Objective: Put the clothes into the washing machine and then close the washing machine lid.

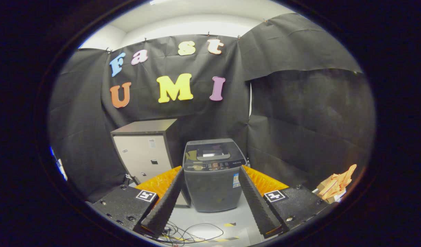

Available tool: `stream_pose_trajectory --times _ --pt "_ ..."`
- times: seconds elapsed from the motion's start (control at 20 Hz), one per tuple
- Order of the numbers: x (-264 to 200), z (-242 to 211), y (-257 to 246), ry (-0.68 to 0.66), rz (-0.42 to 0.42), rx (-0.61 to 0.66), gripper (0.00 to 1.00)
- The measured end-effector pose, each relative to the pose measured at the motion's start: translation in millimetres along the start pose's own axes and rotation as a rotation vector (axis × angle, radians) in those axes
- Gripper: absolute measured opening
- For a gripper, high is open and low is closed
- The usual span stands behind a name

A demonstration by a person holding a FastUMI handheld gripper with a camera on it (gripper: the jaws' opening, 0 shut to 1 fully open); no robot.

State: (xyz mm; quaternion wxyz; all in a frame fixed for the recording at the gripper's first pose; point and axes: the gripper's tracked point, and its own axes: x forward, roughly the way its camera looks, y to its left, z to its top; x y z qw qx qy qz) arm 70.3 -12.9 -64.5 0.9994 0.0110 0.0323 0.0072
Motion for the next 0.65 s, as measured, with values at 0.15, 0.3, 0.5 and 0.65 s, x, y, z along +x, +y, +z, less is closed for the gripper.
stream_pose_trajectory --times 0.15,0.3,0.5,0.65 --pt "-14.1 6.7 -3.6 -0.023 -0.006 0.003 0.99" --pt "-20.8 4.0 -1.6 -0.028 -0.007 -0.010 0.99" --pt "-27.2 6.6 7.6 -0.036 0.019 -0.026 0.99" --pt "-32.8 12.6 8.0 -0.047 0.026 -0.027 0.99"
